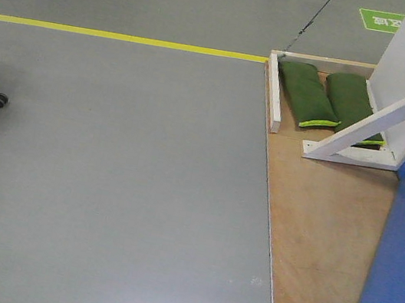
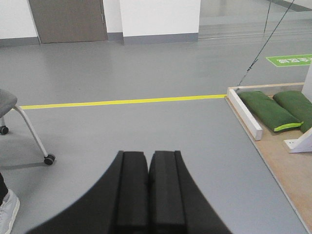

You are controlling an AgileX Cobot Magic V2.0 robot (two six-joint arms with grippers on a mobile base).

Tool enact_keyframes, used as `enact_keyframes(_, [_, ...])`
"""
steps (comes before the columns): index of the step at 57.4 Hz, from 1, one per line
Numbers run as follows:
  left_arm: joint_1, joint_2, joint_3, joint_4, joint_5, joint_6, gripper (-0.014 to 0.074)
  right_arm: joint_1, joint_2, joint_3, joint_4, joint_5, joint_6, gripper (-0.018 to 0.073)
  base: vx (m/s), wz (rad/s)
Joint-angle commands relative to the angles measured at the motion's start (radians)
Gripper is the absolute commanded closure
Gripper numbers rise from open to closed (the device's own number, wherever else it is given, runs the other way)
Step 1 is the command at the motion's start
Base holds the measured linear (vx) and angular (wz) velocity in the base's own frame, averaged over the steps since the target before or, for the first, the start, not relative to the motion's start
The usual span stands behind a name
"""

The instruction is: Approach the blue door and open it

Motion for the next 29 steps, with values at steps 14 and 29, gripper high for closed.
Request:
enact_keyframes(14, [-0.007,-0.012,-0.026,-0.002,-0.085,-0.007,0.0524,-0.237,-0.014,0.002,-0.007,-0.08,-0.007,0.0547,0.0,0.0])
enact_keyframes(29, [-0.007,-0.012,-0.026,-0.002,-0.085,-0.007,0.0524,-0.284,-0.014,0.002,-0.007,-0.08,-0.007,0.0547,0.0,0.0])
